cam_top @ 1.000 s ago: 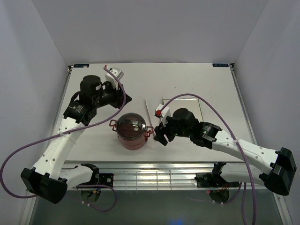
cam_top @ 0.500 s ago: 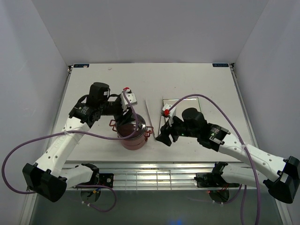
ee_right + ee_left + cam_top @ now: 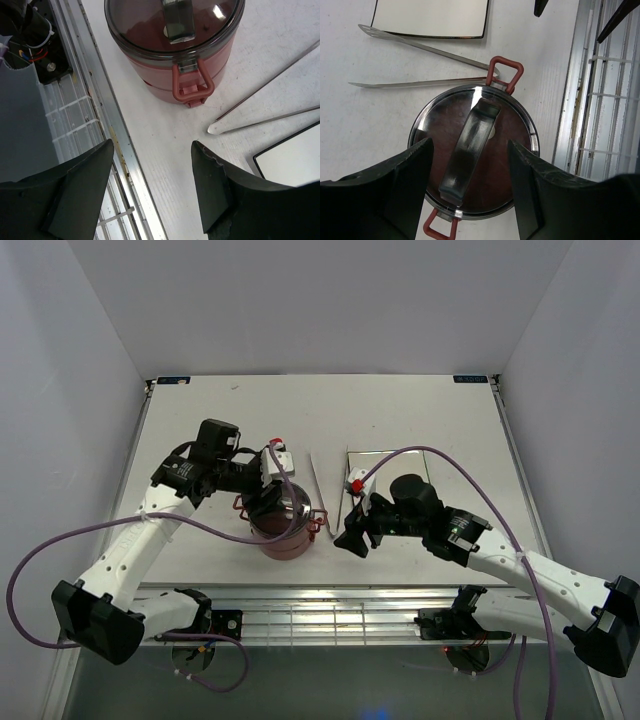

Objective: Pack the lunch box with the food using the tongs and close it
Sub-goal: Close the fastener on the packing box.

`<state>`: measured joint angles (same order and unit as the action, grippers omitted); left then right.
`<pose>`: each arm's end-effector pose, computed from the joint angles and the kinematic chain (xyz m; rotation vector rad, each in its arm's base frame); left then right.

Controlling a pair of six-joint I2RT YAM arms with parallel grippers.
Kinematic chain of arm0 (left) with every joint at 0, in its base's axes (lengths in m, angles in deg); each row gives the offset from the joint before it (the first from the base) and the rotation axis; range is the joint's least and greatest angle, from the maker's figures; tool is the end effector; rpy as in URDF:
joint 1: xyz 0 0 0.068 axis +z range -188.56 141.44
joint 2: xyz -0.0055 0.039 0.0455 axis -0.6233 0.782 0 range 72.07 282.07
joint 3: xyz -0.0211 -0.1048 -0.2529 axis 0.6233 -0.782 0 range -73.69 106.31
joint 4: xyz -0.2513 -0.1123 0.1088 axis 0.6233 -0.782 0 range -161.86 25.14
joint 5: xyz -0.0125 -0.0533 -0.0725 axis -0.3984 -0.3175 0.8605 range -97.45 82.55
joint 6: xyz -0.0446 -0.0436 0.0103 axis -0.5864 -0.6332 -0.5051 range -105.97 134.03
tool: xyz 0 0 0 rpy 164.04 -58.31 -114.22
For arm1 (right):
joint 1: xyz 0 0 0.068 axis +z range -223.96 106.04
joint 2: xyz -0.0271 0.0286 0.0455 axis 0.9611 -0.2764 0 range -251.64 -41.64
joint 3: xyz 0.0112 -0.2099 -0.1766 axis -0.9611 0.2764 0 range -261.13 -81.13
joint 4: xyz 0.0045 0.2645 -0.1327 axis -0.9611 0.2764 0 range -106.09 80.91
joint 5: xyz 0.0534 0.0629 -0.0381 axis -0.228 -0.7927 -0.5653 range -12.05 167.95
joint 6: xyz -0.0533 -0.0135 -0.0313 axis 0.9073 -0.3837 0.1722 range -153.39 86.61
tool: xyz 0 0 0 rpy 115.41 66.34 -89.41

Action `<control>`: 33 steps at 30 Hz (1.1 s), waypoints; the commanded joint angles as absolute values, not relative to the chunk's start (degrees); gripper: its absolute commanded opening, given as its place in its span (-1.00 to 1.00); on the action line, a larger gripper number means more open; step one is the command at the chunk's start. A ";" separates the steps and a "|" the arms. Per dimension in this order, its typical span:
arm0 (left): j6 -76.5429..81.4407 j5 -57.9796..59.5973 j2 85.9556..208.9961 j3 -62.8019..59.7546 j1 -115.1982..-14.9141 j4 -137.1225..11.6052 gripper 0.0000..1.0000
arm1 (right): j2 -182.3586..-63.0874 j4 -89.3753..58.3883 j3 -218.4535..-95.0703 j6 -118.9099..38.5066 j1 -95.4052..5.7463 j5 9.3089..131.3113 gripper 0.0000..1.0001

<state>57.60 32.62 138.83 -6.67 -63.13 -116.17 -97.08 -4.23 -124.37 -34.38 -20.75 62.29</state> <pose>0.2291 -0.1391 0.3326 1.5216 1.7245 -0.6872 0.1496 0.2219 0.2823 -1.0796 1.7825 0.8675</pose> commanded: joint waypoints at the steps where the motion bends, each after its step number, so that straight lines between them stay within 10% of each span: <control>1: 60.52 33.33 140.62 -6.81 -63.52 -116.81 0.41 | -95.87 -6.95 -124.54 -33.65 -21.13 60.81 0.39; 33: 52.35 10.04 142.91 -21.40 -65.71 -102.30 0.03 | -111.86 -15.39 -135.35 -42.88 -29.04 67.22 0.27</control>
